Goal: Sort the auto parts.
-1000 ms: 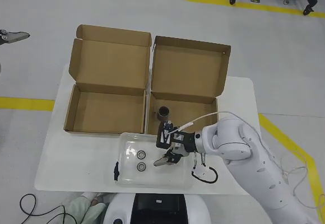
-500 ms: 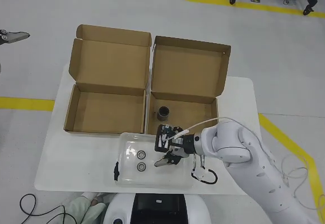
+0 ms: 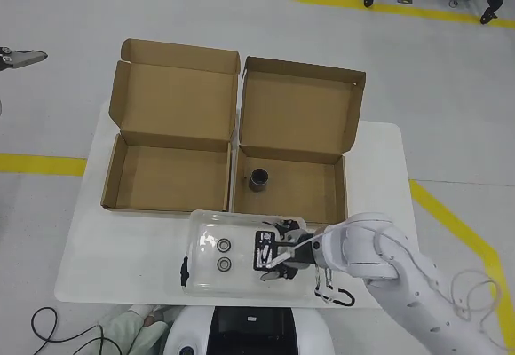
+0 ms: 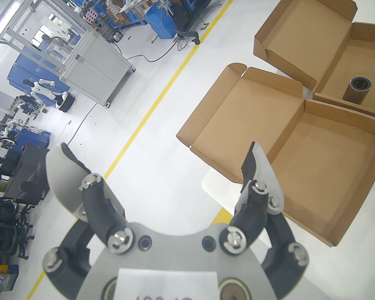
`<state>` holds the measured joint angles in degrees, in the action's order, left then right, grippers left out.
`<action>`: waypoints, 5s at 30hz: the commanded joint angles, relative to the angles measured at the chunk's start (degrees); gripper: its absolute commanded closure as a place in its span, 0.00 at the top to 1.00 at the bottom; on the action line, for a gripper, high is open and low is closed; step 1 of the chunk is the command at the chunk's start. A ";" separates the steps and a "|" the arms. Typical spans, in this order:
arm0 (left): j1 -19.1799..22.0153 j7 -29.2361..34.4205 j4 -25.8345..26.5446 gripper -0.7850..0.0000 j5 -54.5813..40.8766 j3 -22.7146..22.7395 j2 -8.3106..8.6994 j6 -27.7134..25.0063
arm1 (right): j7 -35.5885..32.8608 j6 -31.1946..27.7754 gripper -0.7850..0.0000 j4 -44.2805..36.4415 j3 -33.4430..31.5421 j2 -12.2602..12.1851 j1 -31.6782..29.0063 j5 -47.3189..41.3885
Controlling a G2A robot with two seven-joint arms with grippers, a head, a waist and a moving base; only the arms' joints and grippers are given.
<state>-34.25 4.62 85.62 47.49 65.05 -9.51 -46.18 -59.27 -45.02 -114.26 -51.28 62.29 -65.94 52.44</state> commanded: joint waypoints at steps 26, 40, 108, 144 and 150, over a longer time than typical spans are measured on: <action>0.00 0.00 0.00 1.00 0.00 0.00 0.00 0.00 | -3.64 3.65 0.85 11.81 14.01 -2.99 11.92 -8.20; 0.00 0.00 0.00 1.00 0.00 0.00 0.00 0.00 | 0.77 4.06 0.80 19.82 19.55 -0.32 16.16 -6.40; 0.00 0.00 0.00 1.00 0.00 0.00 0.00 0.00 | 63.32 -0.21 0.00 -4.67 -11.41 -4.62 -9.44 2.92; 0.00 0.00 0.00 1.00 0.00 0.00 0.00 0.00 | 83.16 0.93 0.00 -1.55 -13.30 -2.87 -15.63 9.29; 0.00 0.00 0.00 1.00 0.00 0.00 0.00 0.00 | 72.51 6.31 0.00 1.51 -11.05 -2.26 -13.67 5.65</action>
<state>-34.25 4.62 85.62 47.49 65.05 -9.51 -46.18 15.35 -39.62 -113.12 -62.57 59.96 -79.91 58.84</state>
